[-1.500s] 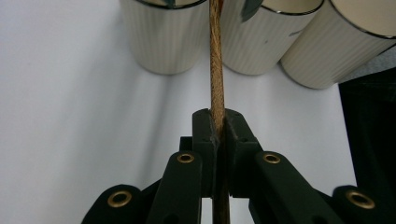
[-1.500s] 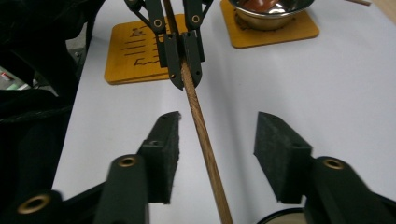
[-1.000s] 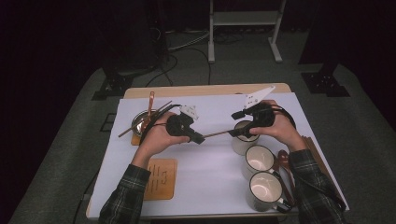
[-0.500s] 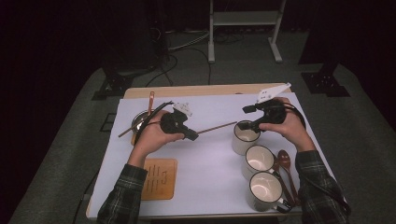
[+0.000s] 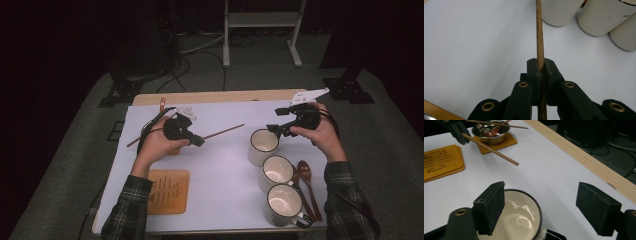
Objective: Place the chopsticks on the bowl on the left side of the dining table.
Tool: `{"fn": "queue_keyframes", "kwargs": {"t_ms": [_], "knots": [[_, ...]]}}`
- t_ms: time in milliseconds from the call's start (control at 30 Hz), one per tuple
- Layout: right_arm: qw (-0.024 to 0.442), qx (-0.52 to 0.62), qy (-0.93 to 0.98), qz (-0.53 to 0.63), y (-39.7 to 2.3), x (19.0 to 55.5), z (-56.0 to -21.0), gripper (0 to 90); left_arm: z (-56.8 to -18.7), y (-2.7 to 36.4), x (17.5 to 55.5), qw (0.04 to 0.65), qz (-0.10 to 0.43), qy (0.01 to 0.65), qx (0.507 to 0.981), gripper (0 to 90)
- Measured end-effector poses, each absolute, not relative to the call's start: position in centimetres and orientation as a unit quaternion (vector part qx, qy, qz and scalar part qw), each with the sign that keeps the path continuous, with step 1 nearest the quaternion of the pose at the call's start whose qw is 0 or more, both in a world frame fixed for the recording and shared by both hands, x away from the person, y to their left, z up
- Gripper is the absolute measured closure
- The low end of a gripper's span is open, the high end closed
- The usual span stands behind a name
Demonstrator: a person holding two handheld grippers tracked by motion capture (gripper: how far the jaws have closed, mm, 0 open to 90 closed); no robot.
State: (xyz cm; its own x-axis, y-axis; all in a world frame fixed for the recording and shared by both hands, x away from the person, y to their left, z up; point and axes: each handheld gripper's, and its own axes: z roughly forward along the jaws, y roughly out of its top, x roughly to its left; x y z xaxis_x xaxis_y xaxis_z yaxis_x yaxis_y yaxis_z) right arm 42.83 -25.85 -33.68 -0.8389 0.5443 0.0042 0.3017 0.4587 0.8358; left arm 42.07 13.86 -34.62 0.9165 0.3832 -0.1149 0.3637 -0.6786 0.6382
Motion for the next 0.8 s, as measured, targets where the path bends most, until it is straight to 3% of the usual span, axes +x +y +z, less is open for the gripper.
{"fn": "queue_keyframes", "kwargs": {"t_ms": [800], "knots": [[0.169,0.364,0.808,0.431,-31.0,44.6,-37.6,21.1,-34.7,17.0,42.9,0.338,0.048,0.250,0.906,84.0]]}}
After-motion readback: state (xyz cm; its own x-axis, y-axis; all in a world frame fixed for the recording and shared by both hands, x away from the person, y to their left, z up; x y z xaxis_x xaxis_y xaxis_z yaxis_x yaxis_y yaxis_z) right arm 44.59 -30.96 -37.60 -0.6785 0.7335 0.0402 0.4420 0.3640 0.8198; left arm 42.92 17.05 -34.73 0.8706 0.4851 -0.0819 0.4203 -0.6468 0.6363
